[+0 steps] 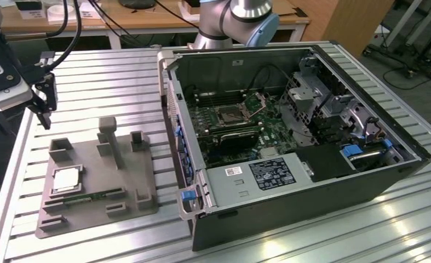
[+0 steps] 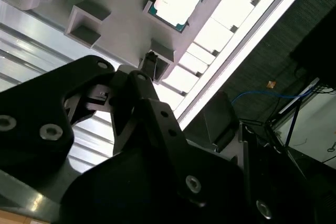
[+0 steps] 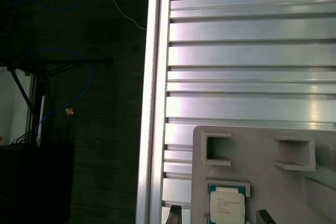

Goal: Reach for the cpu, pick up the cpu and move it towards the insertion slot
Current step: 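Reach for the cpu, then pick up the cpu and move it towards the insertion slot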

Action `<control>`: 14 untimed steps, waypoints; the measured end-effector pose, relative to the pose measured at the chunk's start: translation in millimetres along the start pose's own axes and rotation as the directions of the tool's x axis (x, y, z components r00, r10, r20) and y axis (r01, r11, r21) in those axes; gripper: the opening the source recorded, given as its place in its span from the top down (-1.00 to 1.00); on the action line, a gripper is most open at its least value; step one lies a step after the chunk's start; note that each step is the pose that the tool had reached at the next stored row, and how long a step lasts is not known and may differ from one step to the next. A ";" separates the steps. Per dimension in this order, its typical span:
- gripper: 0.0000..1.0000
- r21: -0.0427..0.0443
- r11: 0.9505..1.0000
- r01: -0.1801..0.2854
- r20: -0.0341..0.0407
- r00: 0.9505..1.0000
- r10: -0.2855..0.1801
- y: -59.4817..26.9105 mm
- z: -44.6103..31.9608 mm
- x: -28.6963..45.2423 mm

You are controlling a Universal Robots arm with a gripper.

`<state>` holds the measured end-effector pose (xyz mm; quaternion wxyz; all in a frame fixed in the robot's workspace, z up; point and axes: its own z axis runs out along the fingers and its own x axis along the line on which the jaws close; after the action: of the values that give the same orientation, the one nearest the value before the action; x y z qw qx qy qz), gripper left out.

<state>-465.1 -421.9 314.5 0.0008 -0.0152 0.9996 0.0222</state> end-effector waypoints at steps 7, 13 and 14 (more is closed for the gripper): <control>-0.28 0.000 1.000 0.000 0.000 1.000 0.000 -2.9 11.4 0.1; -0.28 -0.001 1.000 0.000 0.000 1.000 0.000 -9.3 22.1 0.3; -0.28 -0.001 1.000 0.000 0.000 1.000 0.000 -10.9 23.9 0.4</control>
<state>-465.1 -431.7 290.2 0.0008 -0.0152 0.9996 0.0228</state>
